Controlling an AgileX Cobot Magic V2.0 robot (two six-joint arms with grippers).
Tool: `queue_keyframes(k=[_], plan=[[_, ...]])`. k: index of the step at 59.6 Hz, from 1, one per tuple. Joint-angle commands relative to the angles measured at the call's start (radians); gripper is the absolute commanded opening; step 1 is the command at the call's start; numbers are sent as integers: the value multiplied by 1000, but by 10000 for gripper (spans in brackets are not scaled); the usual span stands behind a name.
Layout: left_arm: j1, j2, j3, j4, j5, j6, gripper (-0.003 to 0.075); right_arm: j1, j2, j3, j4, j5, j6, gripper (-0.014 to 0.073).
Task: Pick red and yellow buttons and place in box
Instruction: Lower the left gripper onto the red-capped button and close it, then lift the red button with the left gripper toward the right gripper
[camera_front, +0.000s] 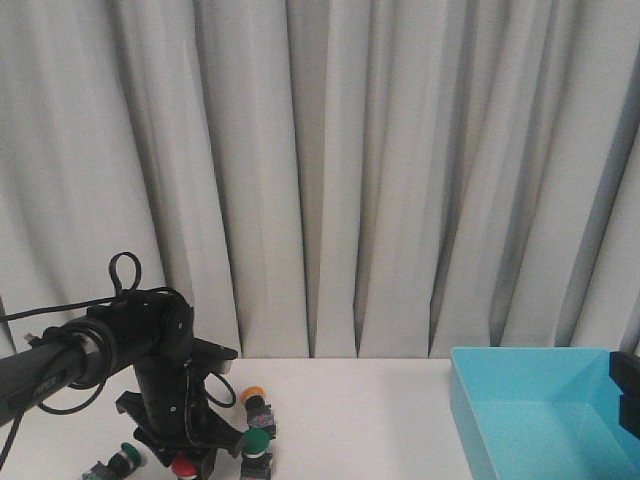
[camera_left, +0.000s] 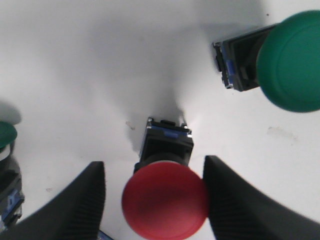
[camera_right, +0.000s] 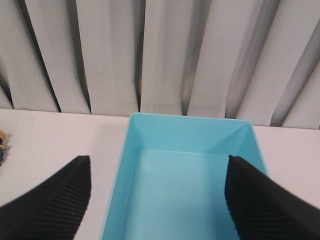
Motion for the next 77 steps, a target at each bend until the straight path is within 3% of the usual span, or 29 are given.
queue_keyframes(k=[1, 15, 27, 55, 77], plan=[[-5, -59, -30, -7, -16, 0, 307, -1, -8, -36, -5, -72, -8, 547], [-5, -59, -30, -7, -15, -1, 110, -1, -8, -36, -5, -72, -8, 547], [-5, -59, -30, -7, -15, -1, 31, -1, -8, -36, -5, -72, -8, 547], [-5, -131, -141, -129, 37, 8, 25, -1, -4, -36, 7, -92, -27, 547], [-5, -303, -199, -537, 40, 117, 25, 179, 62, -36, -18, -207, -291, 547]])
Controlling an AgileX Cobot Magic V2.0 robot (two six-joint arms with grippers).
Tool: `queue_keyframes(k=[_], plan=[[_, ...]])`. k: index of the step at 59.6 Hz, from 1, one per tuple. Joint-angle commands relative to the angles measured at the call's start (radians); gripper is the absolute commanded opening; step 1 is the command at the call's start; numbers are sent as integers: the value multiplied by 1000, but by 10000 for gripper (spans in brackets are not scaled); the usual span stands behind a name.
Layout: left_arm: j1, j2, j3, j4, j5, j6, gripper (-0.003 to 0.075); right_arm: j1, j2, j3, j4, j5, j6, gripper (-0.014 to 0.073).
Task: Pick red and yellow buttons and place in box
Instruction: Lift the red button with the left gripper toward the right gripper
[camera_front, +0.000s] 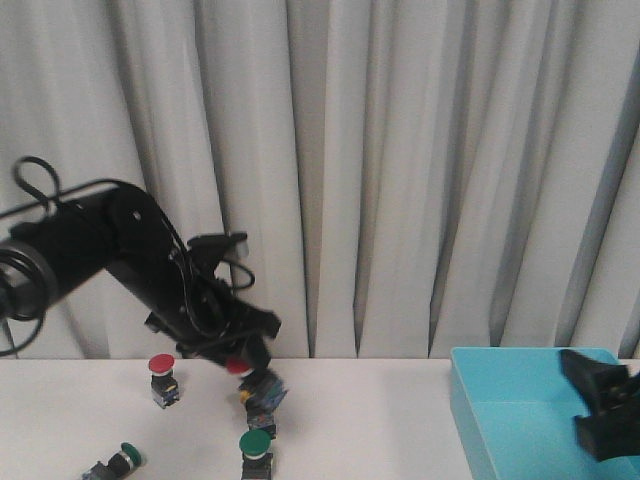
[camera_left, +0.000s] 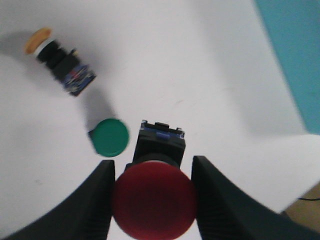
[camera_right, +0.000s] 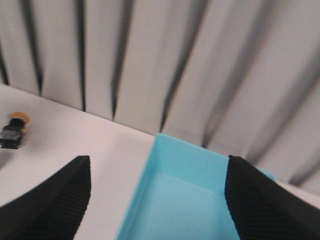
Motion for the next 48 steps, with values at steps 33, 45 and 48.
queue_keyframes(k=[33, 45, 48], plan=[[-48, -261, -30, -490, -1, 130, 29, 261, 195, -36, -7, -318, -411, 547], [-128, -266, -30, -474, -34, 154, 32, 268, 203, -36, -7, -392, -411, 547], [-145, -265, -30, -452, -49, 159, 31, 268, 203, -36, -7, -393, -411, 547]])
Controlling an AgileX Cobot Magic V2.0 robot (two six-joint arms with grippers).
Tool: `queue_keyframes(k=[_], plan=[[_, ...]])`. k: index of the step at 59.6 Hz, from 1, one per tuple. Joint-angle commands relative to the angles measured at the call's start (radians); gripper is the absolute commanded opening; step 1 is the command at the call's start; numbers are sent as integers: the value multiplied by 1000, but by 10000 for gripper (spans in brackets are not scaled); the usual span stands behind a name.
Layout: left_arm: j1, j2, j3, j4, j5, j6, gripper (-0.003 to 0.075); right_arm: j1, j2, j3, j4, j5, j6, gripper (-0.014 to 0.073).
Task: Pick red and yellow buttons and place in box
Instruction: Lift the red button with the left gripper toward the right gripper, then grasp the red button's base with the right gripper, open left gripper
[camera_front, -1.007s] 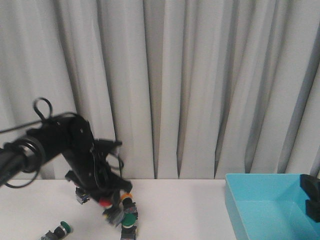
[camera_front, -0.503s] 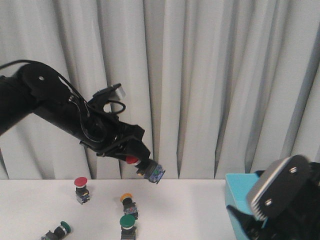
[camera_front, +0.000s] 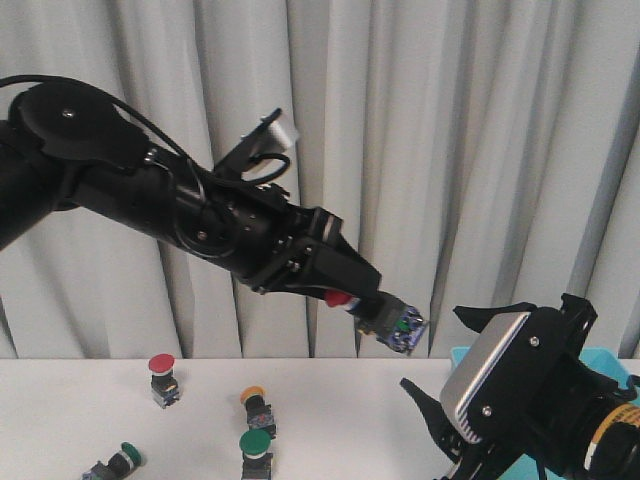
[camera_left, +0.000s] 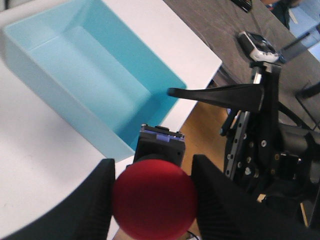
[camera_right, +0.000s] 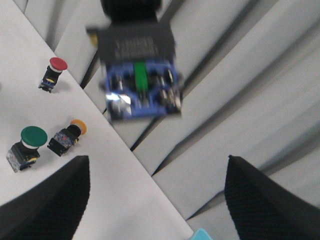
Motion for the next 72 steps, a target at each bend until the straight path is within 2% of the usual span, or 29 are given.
queue_keyframes(k=[1, 20, 57, 65, 72], plan=[[-31, -54, -28, -28, -74, 15, 33, 2, -14, -34, -1, -93, -8, 547], [-109, -54, -28, 111, -97, 14, 39, 2, -14, -34, -1, -107, -7, 547], [-146, -52, -28, 118, -126, 4, 39, 2, -14, -34, -1, -108, -7, 541], [-153, -52, -28, 117, -123, -3, 39, 2, -14, -34, -1, -108, -7, 488], [-160, -52, -28, 117, -124, -5, 39, 2, -10, -34, -1, -109, -6, 365]])
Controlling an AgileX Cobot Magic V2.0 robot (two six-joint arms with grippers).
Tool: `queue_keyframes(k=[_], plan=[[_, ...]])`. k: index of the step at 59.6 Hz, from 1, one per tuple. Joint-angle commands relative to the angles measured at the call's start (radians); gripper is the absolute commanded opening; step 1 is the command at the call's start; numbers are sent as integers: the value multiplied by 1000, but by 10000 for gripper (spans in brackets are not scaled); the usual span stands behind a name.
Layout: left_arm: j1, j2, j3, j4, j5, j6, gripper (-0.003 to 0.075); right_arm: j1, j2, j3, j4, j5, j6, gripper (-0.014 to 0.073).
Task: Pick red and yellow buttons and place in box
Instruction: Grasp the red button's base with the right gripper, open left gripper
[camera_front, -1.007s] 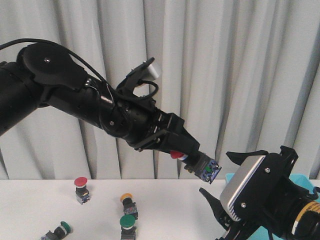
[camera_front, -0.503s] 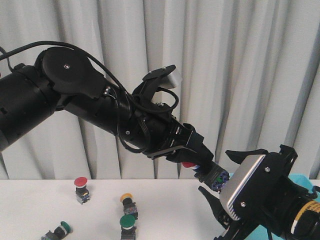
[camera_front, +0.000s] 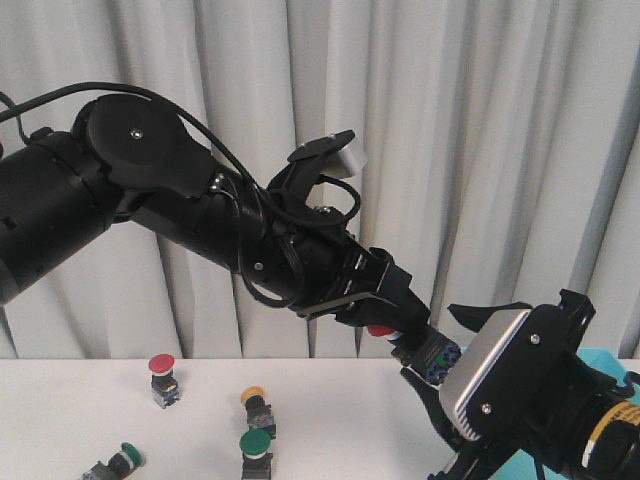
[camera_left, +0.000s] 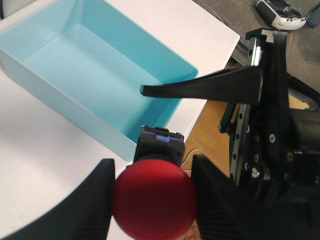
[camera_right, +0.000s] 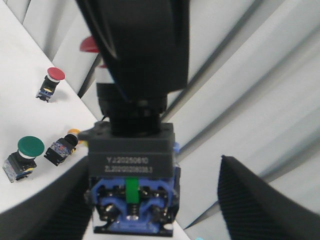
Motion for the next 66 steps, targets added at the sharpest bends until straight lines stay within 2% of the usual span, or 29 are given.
queue_keyframes(k=[1, 9, 19, 31, 37, 42, 50, 55, 56, 60, 66], plan=[[-15, -52, -28, -51, -51, -8, 39, -1, -13, -34, -1, -77, -6, 346], [-17, -52, -28, -50, -52, -13, 41, -1, 1, -34, -1, -77, 10, 150], [-17, -52, -28, -50, -52, -16, 43, -1, 4, -34, -1, -94, 10, -15], [-17, -52, -28, -50, -59, -23, 48, -1, 4, -34, -1, -132, 10, -8], [-17, -52, -28, -50, -66, -23, 88, -1, 4, -34, -1, -128, 10, -7], [-17, -52, -28, -49, -80, -22, 147, -1, 4, -34, -1, -127, 10, -6], [-17, -52, -28, -49, -84, -21, 295, -1, 4, -34, -1, -127, 10, -6], [-17, -52, -28, -49, -79, -21, 406, -1, 4, -34, -1, -126, 10, -4], [-17, -52, -28, -49, -79, -21, 449, -1, 4, -34, -1, -126, 10, -4], [-17, -52, -28, -49, -84, -21, 513, -1, 4, -34, -1, -126, 10, -4], [-17, -52, -28, -51, -91, -21, 564, -1, 4, -34, -1, -126, 10, -2]])
